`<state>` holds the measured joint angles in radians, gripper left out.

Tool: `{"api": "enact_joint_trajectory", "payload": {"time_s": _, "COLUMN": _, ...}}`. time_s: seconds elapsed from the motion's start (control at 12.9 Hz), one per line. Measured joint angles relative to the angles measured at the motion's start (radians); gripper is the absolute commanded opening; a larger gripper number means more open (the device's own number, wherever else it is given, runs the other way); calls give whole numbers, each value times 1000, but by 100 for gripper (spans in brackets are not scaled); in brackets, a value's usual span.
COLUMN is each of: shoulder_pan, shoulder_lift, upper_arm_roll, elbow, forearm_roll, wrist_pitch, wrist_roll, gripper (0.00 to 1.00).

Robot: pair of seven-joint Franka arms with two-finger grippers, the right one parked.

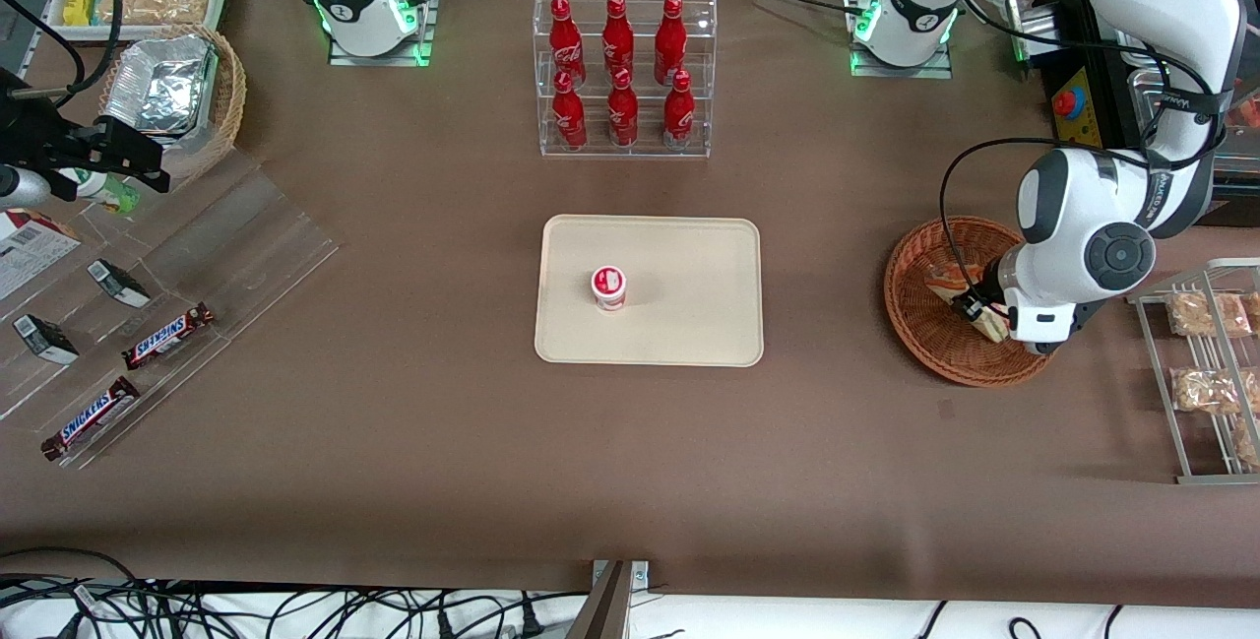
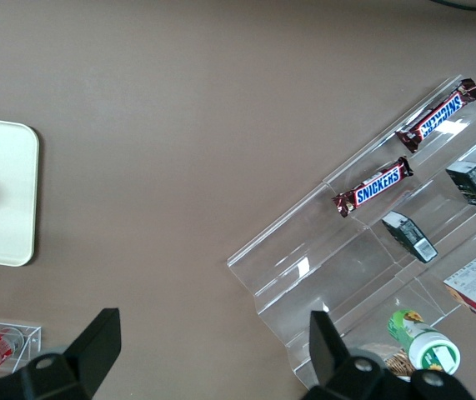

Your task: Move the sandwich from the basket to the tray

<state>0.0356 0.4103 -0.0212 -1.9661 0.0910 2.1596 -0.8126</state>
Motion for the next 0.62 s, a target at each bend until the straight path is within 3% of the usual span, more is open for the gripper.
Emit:
{"api": "enact_joint_trajectory", "payload": {"time_s": 0.47, "shoulder_pan": 0, "shoulder_lift": -19, "upper_arm_roll": -12, "elbow": 4, "forearm_roll": 3, "wrist_pitch": -17, "wrist_roll": 5, "gripper": 38}}
{"api": "enact_joint_trajectory", "payload": {"time_s": 0.62, "shoulder_pan": -1, "shoulder_lift": -38, "upper_arm_roll": -20, "elbow": 44, "forearm_roll": 4, "wrist_pitch": -114, "wrist_roll": 40, "gripper": 38}}
